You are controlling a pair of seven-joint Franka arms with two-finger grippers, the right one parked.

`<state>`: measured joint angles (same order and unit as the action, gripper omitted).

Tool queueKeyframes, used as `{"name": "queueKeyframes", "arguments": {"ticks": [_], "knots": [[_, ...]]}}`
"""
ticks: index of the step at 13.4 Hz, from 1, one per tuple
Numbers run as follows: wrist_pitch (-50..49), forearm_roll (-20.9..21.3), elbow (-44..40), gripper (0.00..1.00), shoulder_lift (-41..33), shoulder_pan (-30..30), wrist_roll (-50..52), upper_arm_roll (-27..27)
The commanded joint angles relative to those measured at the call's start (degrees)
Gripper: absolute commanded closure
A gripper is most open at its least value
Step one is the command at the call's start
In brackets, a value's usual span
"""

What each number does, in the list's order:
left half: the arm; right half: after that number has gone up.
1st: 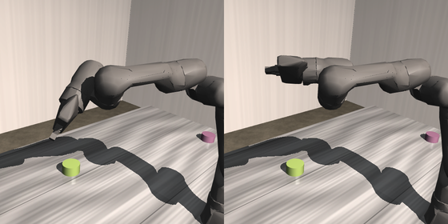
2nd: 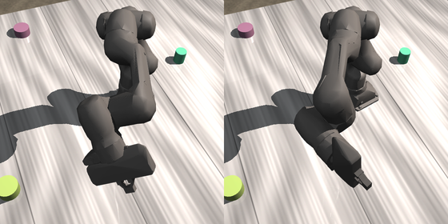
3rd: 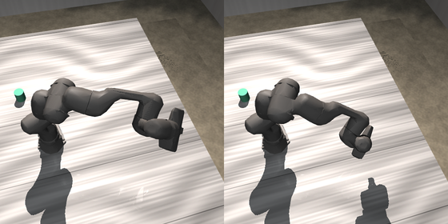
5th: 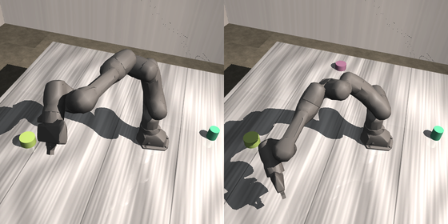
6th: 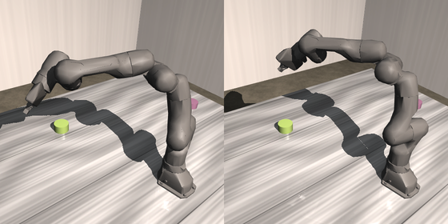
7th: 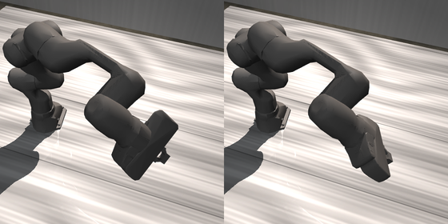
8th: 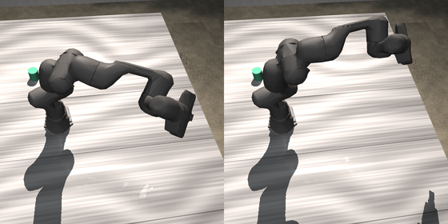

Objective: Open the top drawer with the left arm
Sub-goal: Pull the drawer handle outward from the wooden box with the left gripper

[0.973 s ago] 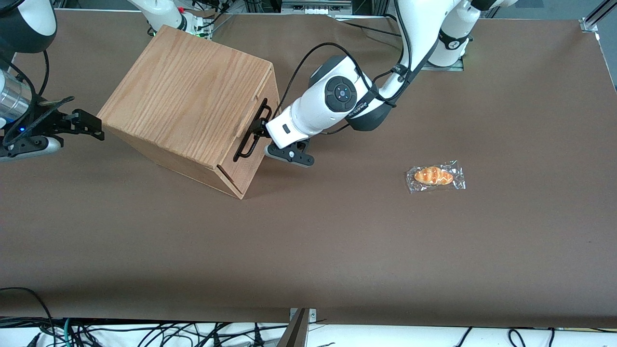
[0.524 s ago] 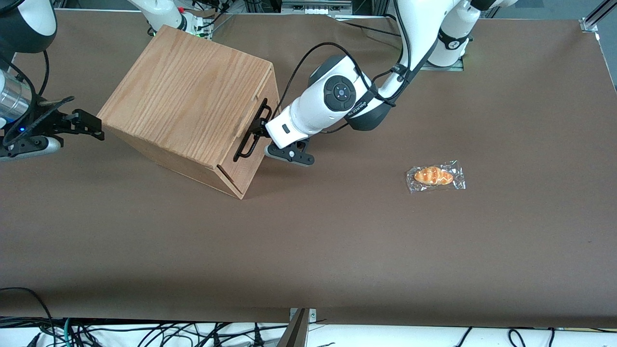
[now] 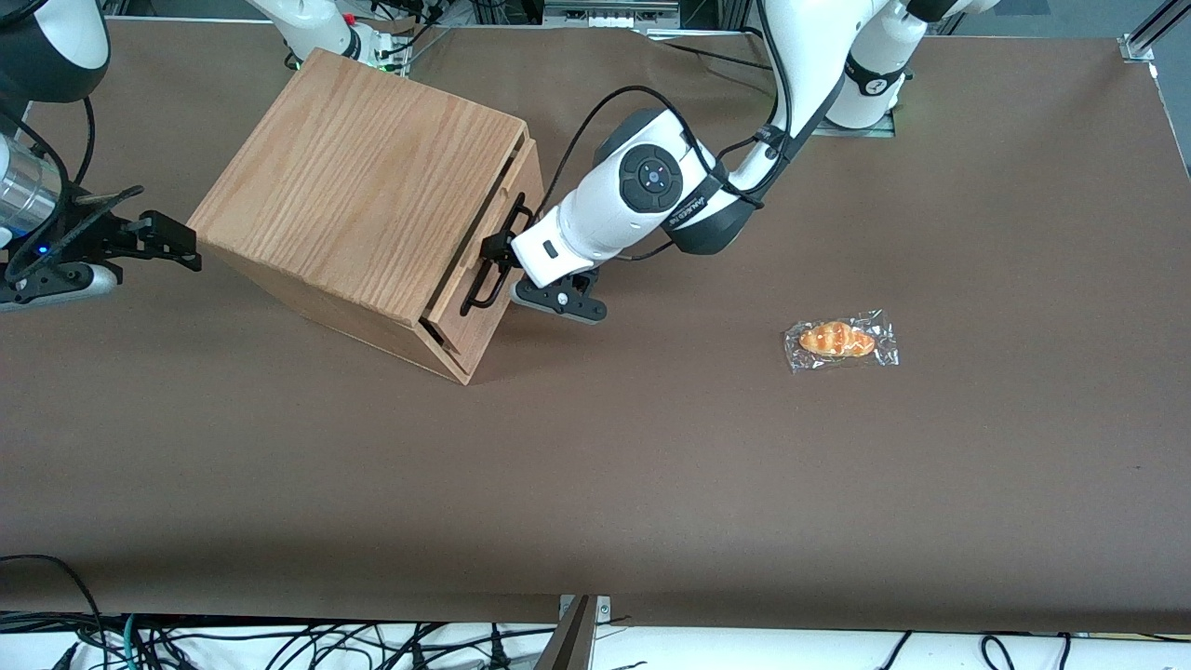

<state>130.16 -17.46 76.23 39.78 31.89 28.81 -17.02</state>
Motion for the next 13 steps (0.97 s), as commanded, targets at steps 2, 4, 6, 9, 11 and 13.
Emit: {"name": "queueKeyframes", "arguments": {"ticks": [2,4,6,9,11,13], "knots": [[-0.43,3.75,-0.91,0.00,2.14,0.54,1.25,1.82],[-0.69,3.75,-0.91,0.00,2.14,0.02,0.90,1.82],[-0.96,3.93,-1.17,0.00,2.06,-1.39,0.72,1.82],[-0.96,3.93,-1.26,0.00,1.97,-3.15,0.63,1.82],[-1.05,3.93,-1.26,0.00,1.97,-3.68,0.63,1.82],[-1.05,3.93,-1.26,0.00,1.97,-4.90,0.54,1.82]]}}
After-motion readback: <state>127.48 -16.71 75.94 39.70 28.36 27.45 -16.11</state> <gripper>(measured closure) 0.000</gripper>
